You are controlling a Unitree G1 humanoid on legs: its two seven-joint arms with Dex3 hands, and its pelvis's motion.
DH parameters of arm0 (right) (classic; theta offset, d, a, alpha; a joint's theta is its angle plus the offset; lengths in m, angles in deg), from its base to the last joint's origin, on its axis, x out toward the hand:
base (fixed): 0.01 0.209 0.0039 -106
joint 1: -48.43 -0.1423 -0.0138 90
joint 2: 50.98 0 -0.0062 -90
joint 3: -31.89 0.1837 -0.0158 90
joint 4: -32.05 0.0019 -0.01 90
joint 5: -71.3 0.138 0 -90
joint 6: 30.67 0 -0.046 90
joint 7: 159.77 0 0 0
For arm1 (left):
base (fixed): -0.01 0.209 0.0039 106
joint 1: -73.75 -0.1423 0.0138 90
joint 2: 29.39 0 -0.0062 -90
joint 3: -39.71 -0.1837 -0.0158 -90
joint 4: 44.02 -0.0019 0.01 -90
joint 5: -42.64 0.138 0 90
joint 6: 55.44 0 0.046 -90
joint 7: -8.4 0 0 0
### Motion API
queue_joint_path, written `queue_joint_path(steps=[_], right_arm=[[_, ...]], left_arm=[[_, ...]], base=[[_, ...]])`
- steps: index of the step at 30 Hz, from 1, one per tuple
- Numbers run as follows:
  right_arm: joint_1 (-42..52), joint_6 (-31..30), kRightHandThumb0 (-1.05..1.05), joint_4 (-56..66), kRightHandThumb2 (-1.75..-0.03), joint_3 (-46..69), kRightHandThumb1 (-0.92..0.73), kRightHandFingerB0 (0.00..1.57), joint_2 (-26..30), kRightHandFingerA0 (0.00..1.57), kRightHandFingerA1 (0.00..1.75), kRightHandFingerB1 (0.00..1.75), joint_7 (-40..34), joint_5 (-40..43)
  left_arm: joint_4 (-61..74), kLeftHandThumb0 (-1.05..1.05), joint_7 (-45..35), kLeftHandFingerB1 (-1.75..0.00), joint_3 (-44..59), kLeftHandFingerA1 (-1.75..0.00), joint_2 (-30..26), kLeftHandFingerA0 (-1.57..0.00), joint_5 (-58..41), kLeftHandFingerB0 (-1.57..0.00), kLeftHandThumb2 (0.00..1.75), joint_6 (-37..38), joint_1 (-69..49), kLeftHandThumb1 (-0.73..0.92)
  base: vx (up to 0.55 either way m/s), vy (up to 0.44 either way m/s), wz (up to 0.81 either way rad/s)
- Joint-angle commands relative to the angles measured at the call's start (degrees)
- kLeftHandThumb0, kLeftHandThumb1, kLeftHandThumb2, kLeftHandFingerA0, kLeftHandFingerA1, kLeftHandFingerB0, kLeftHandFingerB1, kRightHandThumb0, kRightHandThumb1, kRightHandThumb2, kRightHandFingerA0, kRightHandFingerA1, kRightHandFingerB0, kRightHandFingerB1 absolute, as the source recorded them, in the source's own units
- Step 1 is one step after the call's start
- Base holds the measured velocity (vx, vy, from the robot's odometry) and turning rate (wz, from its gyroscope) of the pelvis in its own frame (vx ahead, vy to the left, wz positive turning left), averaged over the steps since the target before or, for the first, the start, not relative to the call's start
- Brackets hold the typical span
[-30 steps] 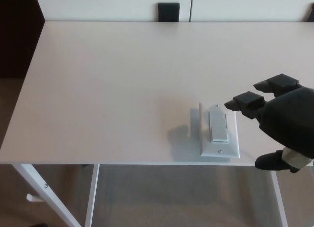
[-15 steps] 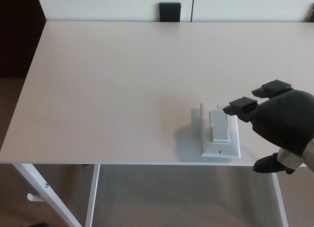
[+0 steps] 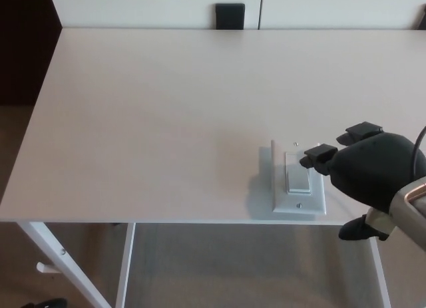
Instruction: The robot walk towards a table in front and then clicks the light switch button using the right hand's index finger
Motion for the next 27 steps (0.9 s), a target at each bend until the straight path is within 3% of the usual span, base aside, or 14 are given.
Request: queue_joint_path(steps=[1, 22, 23, 24, 25, 27], right_arm=[[-0.2, -1.0, -0.79, -0.3, -0.77, -0.7, -0.42, 0.21, -0.5, 0.10, 0.42, 0.39, -0.1, -1.6], [3.7, -0.8, -0.78, 3.9, -0.78, -1.4, -0.43, 0.18, 0.8, 0.07, 0.40, 0.38, 2.4, -2.7], [3.6, -0.8, -0.78, 3.7, -0.77, -1.5, -0.43, 0.20, 0.8, 0.10, 0.40, 0.38, 2.4, -3.0], [3.7, -0.9, -0.78, 3.6, -0.77, -1.6, -0.43, 0.20, 0.9, 0.10, 0.40, 0.38, 2.5, -3.2], [3.7, -0.8, -0.78, 3.4, -0.77, -1.7, -0.43, 0.21, 0.9, 0.10, 0.39, 0.38, 2.4, -3.5], [3.6, -0.6, -0.77, 2.6, -0.76, -1.7, -0.43, 0.20, 1.0, 0.10, 0.40, 0.38, 2.2, -3.4]], left_arm=[[0.7, -0.36, -0.6, -0.38, -0.1, -0.41, -1.2, -0.40, 0.1, -0.40, 0.57, -1.4, -0.3, 0.57], [0.6, -0.37, -0.9, -0.38, -0.3, -0.40, -1.7, -0.42, 0.3, -0.42, 0.57, -1.0, -0.2, 0.57], [1.0, -0.40, -0.8, -0.49, -0.2, -0.53, -1.6, -0.36, 0.2, -0.32, 0.78, -1.8, -0.2, 0.39], [1.4, -0.40, -0.6, -0.49, -0.2, -0.53, -1.6, -0.36, 0.1, -0.32, 0.78, -2.5, -0.2, 0.39], [1.3, -0.37, -0.6, -0.38, -0.1, -0.40, -1.5, -0.43, 0.0, -0.42, 0.57, -2.4, -0.1, 0.56], [0.5, -0.37, -0.8, -0.38, -0.2, -0.40, -1.5, -0.41, 0.2, -0.41, 0.57, -1.2, 0.1, 0.57]], base=[[0.00, 0.000, 0.00], [0.00, 0.000, 0.00], [0.00, 0.000, 0.00], [0.00, 0.000, 0.00], [0.00, 0.000, 0.00], [0.00, 0.000, 0.00]])
